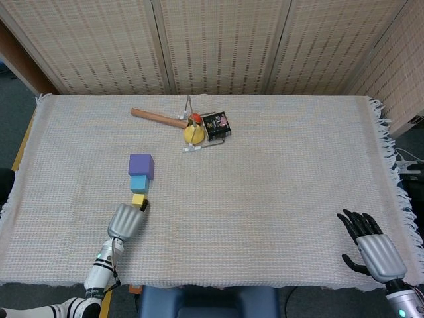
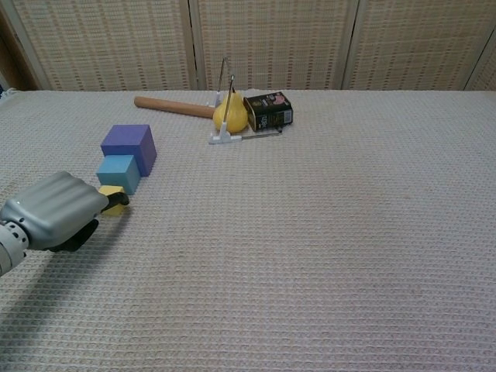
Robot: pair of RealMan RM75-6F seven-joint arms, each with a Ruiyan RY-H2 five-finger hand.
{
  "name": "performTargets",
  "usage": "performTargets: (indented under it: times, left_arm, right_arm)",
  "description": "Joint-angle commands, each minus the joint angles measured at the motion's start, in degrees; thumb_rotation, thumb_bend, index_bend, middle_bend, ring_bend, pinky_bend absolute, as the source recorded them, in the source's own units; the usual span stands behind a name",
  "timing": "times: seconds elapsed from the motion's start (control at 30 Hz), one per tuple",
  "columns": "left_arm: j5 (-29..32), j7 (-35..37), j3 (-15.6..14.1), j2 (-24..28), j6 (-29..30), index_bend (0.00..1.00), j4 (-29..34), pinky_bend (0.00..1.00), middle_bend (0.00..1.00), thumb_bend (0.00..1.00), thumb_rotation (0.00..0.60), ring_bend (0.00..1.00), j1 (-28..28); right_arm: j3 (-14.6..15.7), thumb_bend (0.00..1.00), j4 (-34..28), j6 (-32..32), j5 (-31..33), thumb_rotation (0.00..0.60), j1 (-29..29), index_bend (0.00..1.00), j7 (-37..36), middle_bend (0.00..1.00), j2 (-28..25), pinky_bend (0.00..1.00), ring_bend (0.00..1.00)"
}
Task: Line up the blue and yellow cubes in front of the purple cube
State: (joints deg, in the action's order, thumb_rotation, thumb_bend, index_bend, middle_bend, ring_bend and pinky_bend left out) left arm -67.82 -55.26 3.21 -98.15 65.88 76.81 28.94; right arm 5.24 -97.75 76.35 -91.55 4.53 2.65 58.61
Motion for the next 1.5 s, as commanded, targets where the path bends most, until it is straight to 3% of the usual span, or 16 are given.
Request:
performTargets:
  times: [0.03,0.3,0.6,0.77,1.5]
  left_arm:
    - [0.36,0.03,0.23,-0.08,-0.01,0.18,-0.34,1.0,1.0,0.69,0.6,1.0,0.13]
    - [-0.17,1.25,-0.28,0.17,0.39,0.18,0.05,1.0,1.0,0.69,0.6,1.0,0.22]
    - [-6.42,4.83,-3.15,1.8,4.21,0.18,4.04,1.0,1.0,0.68,0.6,1.0,-1.15]
    - [-6.91,5.53,-4.14,3.53,5.5,0.21,4.82,1.0,1.0,0.68,0.6,1.0,-2.71]
    - [-3.36,6.98,-2.12,2.83,2.35,0.22,-0.09,1.0,1.0,0.67,0.6,1.0,-2.84]
  right_arm:
    - [0.02,0.05,0.0,-0.07,0.01,0.6,0.02,0.0,0.03,0.0,0.02,0.0,0.0]
    - [-0.07,0.05,-0.01,-0.06,0.2,0.599,0.01,0.0,0.09,0.0,0.04,0.0,0.0]
    - [0.0,0.05,-0.06,-0.14,0.1,0.6,0.04,0.0,0.1,0.0,0.03,0.0,0.0]
    - [0.01,0.05,-0.06,0.16,-0.01,0.6,-0.08,0.0,-0.07,0.0,-0.07,0.0,0.0]
    - [0.06,0.05,-0.22,0.27,-0.1,0.6,-0.18,0.0,0.19,0.0,-0.01,0.0,0.0]
